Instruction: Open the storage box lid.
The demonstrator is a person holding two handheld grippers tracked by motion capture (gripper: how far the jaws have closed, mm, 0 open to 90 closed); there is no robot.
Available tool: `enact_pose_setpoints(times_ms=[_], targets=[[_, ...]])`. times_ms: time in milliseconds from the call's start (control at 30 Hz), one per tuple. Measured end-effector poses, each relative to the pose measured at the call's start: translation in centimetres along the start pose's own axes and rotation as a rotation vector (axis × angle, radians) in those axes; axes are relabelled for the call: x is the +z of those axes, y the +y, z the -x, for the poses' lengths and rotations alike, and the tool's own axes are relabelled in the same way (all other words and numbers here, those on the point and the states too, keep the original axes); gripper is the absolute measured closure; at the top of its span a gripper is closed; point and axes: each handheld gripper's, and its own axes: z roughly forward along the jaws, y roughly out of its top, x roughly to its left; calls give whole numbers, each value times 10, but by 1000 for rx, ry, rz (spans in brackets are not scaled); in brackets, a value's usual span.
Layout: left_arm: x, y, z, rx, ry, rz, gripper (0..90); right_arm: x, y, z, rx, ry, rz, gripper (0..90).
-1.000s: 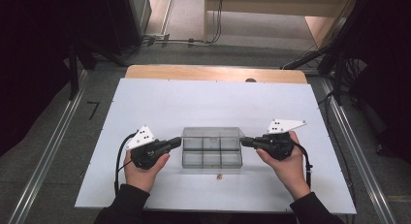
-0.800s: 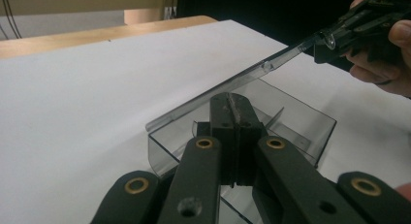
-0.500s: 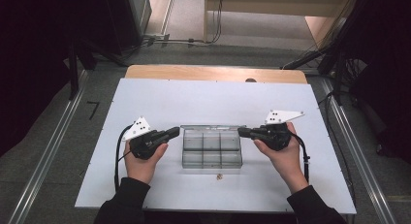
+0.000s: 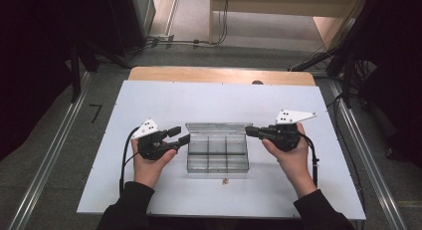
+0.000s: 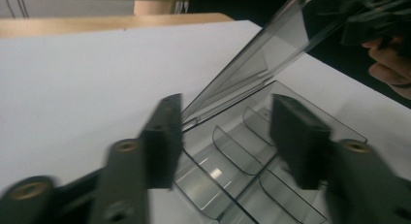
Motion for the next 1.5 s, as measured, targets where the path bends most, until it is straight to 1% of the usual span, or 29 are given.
enact_pose_setpoints(times_ms=[67,167,200,267,333,400,433,467,533,567,600,633,667,700,733,800,900,967,1000,1033,1067,1167,1233,1300,1367,1400,1433,1467,1500], targets=[[5,0,-2,-19,-26,7,307,0,0,0,3,0,1,882],[13,4,-4,-71,-22,29,210,1,1,1,1,-5,2,882],[16,5,-5,-76,-17,36,170,1,1,1,0,-7,2,882],[22,8,-6,-63,-4,30,104,2,2,2,2,-9,7,882],[28,9,-8,-58,-10,22,5,3,2,3,6,-13,13,882],[33,9,-8,-43,-17,21,0,4,1,4,13,-13,23,882],[35,8,-8,-37,-10,24,0,5,1,4,19,-12,26,882],[36,8,-9,-40,-13,24,0,5,1,5,20,-13,27,882],[38,7,-10,-43,-13,31,35,7,0,6,25,-14,29,882],[38,7,-10,-43,-21,30,68,8,0,6,29,-15,32,882],[38,7,-11,-44,-26,29,123,9,0,6,30,-18,33,882],[39,7,-11,-46,-22,20,179,9,0,6,30,-19,36,882],[40,7,-11,-50,-8,11,210,9,0,6,31,-20,39,882],[40,6,-12,-53,7,9,241,9,0,6,33,-23,41,882],[40,6,-12,-57,9,12,279,9,0,7,35,-26,45,881],[41,5,-13,-79,-18,16,321,8,0,7,44,-33,48,881],[42,5,-13,-77,-15,15,405,7,0,6,39,-51,50,882],[41,5,-13,-90,-20,19,438,5,-1,6,31,-62,49,882],[41,5,-13,-93,-29,24,473,5,-1,6,32,-63,50,882],[41,5,-13,-105,-49,32,507,4,-1,6,31,-64,49,881],[41,5,-13,-110,-54,35,522,4,-2,5,28,-64,44,882],[40,5,-14,-120,-49,40,539,1,-3,7,23,-68,39,880],[40,5,-14,-124,-52,42,547,-3,-5,9,27,-68,35,878],[40,5,-15,-128,-55,43,549,-6,-6,12,35,-61,32,833],[40,5,-15,-128,-54,43,549,-8,-7,14,28,-53,18,819],[40,5,-15,-129,-55,44,549,-9,-8,15,27,-58,10,809],[40,5,-15,-130,-56,44,549,-9,-8,17,36,-61,7,797],[40,5,-15,-131,-57,43,549,-10,-9,19,57,-56,12,788],[40,5,-15,-133,-56,43,549,-10,-11,21,74,-53,12,756]])
